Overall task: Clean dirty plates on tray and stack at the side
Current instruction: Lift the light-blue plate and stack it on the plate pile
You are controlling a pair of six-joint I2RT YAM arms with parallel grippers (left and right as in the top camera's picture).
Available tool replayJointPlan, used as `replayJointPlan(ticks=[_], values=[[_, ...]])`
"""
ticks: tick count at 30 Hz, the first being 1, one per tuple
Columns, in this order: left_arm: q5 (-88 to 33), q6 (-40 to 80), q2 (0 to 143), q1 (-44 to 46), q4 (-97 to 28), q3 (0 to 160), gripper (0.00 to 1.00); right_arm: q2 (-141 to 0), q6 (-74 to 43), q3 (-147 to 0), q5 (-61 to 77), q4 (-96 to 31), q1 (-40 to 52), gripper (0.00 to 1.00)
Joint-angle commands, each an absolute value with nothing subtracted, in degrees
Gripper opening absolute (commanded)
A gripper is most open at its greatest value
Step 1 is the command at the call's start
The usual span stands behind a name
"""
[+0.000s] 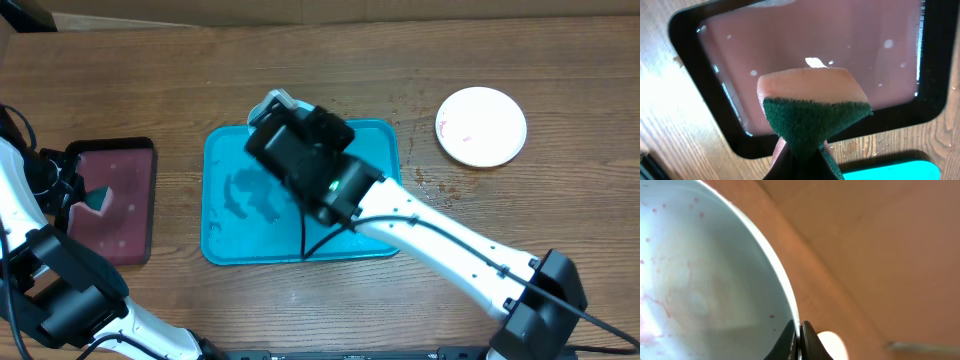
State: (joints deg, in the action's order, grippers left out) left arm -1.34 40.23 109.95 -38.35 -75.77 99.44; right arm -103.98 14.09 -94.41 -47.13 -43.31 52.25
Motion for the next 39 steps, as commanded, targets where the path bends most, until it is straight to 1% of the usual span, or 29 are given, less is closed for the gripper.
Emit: replayJointPlan(ticks=[1, 5, 8, 11, 14, 16, 17, 18, 19, 20, 21, 22, 23, 26, 30, 34, 39], values=[[-3.0, 36.6, 110.3, -37.9, -74.6, 99.0, 0.04, -102.3, -6.5, -95.6, -36.2, -44.9, 44.2, 0.04], [-3.0, 35.9, 110.4, -37.6, -71.7, 98.0, 0.04, -102.3, -15.7, -95.6, -16.0, -47.4, 32.0, 0.04], [-3.0, 35.2, 110.4, -37.6, -68.8, 96.4, 0.04, -102.3, -16.8, -95.6, 0.1, -48.2, 23.4, 0.04], [-3.0, 34.9, 110.4, -37.6, -64.9, 93.9, 0.04, -102.3, -16.7, -95.6, 12.6, -48.4, 15.7, 0.04], [-3.1, 34.9, 110.4, -37.5, -61.6, 91.4, 0.04, -102.3, -16.7, -95.6, 19.0, -48.7, 10.2, 0.04], [-3.2, 34.9, 110.4, -37.4, -59.8, 90.0, 0.08, -102.3, -16.7, -95.6, 21.5, -49.3, 7.5, 0.04], [-3.3, 34.9, 110.4, -37.4, -59.0, 89.4, 0.19, -102.3, -16.7, -95.6, 22.0, -49.8, 6.5, 0.04], [-3.3, 34.9, 110.4, -37.4, -58.2, 88.9, 0.37, -102.3, -16.6, -95.6, 22.2, -50.4, 5.8, 0.04], [-3.3, 34.9, 110.4, -37.4, -57.5, 88.5, 0.68, -102.3, -16.4, -95.6, 22.2, -50.9, 5.2, 0.04], [-3.3, 34.9, 110.4, -37.4, -56.7, 88.2, 0.85, -102.3, -16.3, -95.6, 22.2, -51.2, 4.8, 0.04], [-3.3, 34.9, 110.4, -37.4, -56.3, 88.2, 0.93, -102.3, -16.3, -95.6, 22.2, -51.4, 4.6, 0.04], [-3.5, 34.9, 110.4, -37.4, -56.0, 88.2, 0.98, -102.3, -16.3, -95.6, 22.2, -51.5, 4.4, 0.04], [-4.3, 34.6, 110.3, -37.4, -55.6, 88.2, 1.0, -102.3, -16.3, -95.6, 22.2, -51.5, 4.4, 0.04], [-7.6, 32.6, 110.3, -37.4, -55.3, 88.6, 1.0, -102.3, -16.1, -95.6, 21.6, -51.5, 4.4, 0.04], [-7.9, 28.3, 110.1, -37.6, -56.9, 91.2, 1.0, -102.3, -16.4, -95.6, 20.1, -51.8, 2.8, 0.04], [-8.2, 26.8, 109.3, -38.1, -61.7, 96.4, 1.0, -102.3, -18.9, -95.6, 20.3, -53.4, -2.4, 0.04], [-13.5, 27.8, 108.4, -38.1, -66.6, 102.0, 1.0, -102.3, -19.7, -95.4, 18.9, -54.8, -8.7, 0.04]])
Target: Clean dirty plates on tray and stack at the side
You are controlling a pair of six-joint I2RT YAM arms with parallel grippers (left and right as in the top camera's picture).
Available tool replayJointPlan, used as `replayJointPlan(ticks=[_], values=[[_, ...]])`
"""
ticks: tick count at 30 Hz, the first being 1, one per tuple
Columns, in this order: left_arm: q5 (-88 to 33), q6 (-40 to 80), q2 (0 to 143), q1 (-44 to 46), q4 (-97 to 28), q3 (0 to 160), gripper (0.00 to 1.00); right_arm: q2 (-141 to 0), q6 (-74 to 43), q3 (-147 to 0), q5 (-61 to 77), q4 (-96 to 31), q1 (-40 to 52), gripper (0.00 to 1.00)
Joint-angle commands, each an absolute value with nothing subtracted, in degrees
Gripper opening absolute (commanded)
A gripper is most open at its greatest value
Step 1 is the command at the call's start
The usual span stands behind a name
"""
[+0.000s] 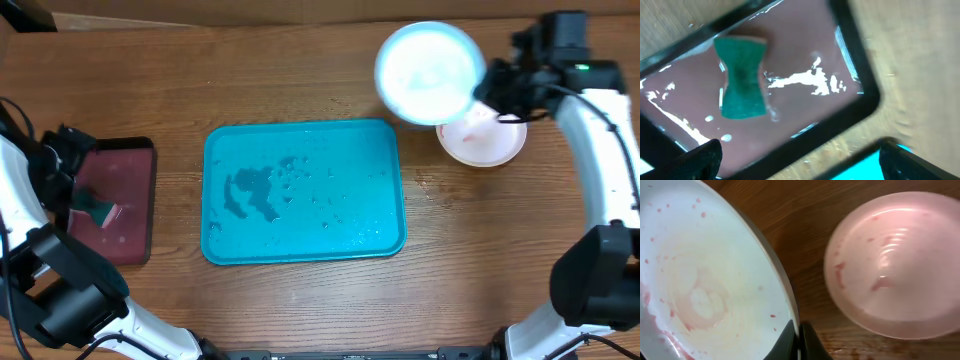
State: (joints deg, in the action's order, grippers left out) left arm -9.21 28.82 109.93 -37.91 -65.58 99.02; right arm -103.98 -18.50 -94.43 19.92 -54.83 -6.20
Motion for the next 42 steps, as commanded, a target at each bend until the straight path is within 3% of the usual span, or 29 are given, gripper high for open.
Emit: replayJointPlan(ticks=[1, 8, 25, 26, 27, 28, 29, 32, 36, 42], values=[[-14.3, 28.1, 108.4, -38.0, -66.8, 102.0, 1.0, -102.3, -19.8, -94.9, 17.3, -54.8, -9.6, 0.04], [-14.9, 28.3, 108.5, -37.4, -67.1, 102.0, 1.0, -102.7, -24.7, -89.2, 0.7, -53.6, -12.4, 0.04], [-14.8, 28.3, 108.5, -37.4, -67.1, 102.0, 1.0, -102.9, -27.0, -79.8, -1.7, -45.5, -12.5, 0.11], [-14.8, 28.3, 108.5, -37.4, -67.0, 102.0, 1.0, -102.9, -27.0, -79.8, -1.6, -45.6, -12.5, 0.19], [-14.8, 28.3, 108.5, -37.4, -67.1, 102.0, 1.0, -102.9, -27.0, -79.8, -1.4, -45.5, -12.5, 0.35], [-14.8, 28.3, 108.5, -37.4, -67.0, 102.0, 1.0, -102.9, -27.0, -79.8, -1.1, -45.5, -12.5, 0.6], [-14.8, 28.3, 108.5, -37.4, -67.0, 102.0, 1.0, -102.9, -27.0, -79.8, -0.4, -45.6, -12.5, 0.75], [-14.8, 28.3, 108.5, -37.4, -67.0, 102.0, 1.0, -102.7, -23.4, -80.5, 7.5, -47.9, -12.5, 0.97], [-14.8, 28.3, 108.5, -37.4, -67.0, 102.0, 1.0, -100.4, -23.3, -82.6, 16.5, -54.8, -12.5, 1.0], [-14.8, 28.3, 108.5, -37.4, -67.0, 102.0, 1.0, -89.2, -18.1, -83.0, 17.7, -65.1, -12.5, 1.0]])
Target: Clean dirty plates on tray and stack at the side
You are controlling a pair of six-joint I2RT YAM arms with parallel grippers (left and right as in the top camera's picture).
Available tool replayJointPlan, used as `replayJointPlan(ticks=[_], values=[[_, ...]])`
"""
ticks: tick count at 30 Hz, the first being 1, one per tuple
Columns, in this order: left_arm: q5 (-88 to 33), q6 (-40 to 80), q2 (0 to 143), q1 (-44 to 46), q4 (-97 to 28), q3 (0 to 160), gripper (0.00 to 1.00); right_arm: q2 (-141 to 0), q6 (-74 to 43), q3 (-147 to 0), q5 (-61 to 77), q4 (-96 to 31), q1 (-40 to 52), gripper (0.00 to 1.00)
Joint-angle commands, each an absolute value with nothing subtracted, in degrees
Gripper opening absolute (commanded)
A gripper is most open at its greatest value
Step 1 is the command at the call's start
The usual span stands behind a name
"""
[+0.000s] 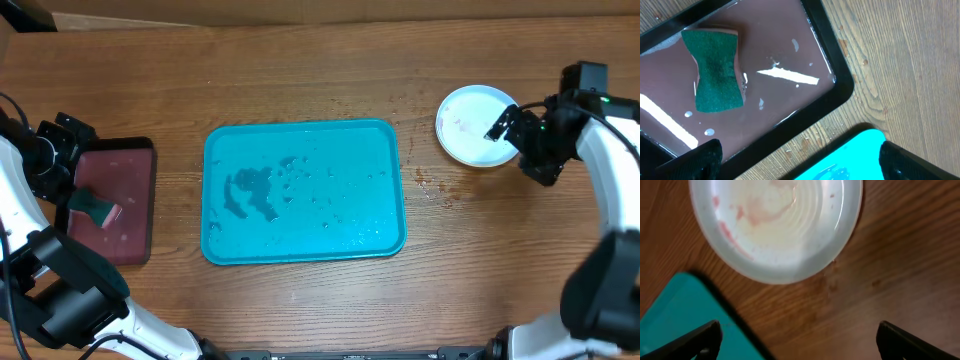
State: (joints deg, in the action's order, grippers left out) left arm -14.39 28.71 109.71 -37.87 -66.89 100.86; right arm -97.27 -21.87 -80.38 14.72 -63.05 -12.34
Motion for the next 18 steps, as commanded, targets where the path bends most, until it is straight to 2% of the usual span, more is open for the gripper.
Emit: replayJointPlan(ticks=[1, 5, 11, 18], values=[[-14.8, 28.3, 108.5, -37.4, -67.0, 102.0, 1.0, -87.0, -17.2, -83.0, 17.6, -67.2, -12.5, 1.0], [-14.8, 28.3, 108.5, -37.4, -67.0, 102.0, 1.0, -78.3, -13.0, -82.9, 17.6, -75.6, -12.4, 1.0], [-14.8, 28.3, 108.5, -37.4, -67.0, 102.0, 1.0, -67.5, -13.1, -82.9, 17.7, -87.1, -12.4, 1.0], [-14.8, 28.3, 108.5, -37.4, -67.0, 102.0, 1.0, -62.3, -13.7, -82.9, 17.7, -93.4, -12.4, 1.0]])
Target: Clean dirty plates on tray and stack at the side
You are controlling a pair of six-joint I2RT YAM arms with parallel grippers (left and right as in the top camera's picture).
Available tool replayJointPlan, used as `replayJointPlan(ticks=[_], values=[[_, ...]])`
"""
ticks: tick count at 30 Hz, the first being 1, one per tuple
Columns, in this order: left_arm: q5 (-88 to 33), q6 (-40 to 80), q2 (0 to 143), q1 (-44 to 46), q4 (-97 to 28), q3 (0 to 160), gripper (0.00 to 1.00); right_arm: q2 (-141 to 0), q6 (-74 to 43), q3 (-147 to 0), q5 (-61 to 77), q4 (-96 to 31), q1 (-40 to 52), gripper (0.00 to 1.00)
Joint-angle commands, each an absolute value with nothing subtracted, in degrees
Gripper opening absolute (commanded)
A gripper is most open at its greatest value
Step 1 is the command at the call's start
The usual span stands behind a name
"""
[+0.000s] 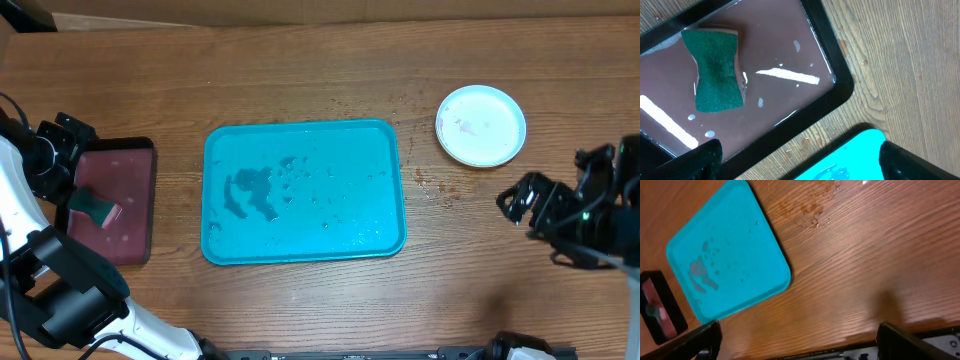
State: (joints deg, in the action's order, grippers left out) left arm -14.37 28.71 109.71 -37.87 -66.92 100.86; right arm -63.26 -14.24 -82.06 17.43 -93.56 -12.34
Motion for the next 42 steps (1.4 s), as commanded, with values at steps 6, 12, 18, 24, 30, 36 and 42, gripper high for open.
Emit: replayJointPlan(ticks=[6, 12, 18, 24, 30, 36, 42], values=[[-14.8, 28.3, 108.5, -37.4, -67.0, 102.0, 1.0, -63.9, -13.5, -82.9, 17.5, -95.1, -12.2, 1.0], [-14.8, 28.3, 108.5, -37.4, -67.0, 102.0, 1.0, -65.5, -13.4, -82.9, 17.5, -95.9, -12.2, 1.0], [-14.8, 28.3, 108.5, -37.4, -67.0, 102.0, 1.0, -61.7, -13.5, -82.7, 17.1, -95.6, -12.2, 1.0], [-14.8, 28.3, 108.5, -37.4, -67.0, 102.0, 1.0, -54.2, -13.4, -76.1, 17.6, -86.3, -11.9, 1.0], [-14.8, 28.3, 108.5, -37.3, -67.0, 102.0, 1.0, -38.9, -13.2, -59.2, 17.7, -63.0, -7.1, 1.0], [-14.8, 28.3, 108.5, -37.4, -67.0, 102.0, 1.0, -21.6, -13.0, -39.6, 17.6, -41.2, -2.2, 1.0], [-14.8, 28.3, 108.5, -37.4, -67.0, 102.0, 1.0, -7.8, -13.0, -23.7, 17.7, -24.8, 0.2, 1.0]])
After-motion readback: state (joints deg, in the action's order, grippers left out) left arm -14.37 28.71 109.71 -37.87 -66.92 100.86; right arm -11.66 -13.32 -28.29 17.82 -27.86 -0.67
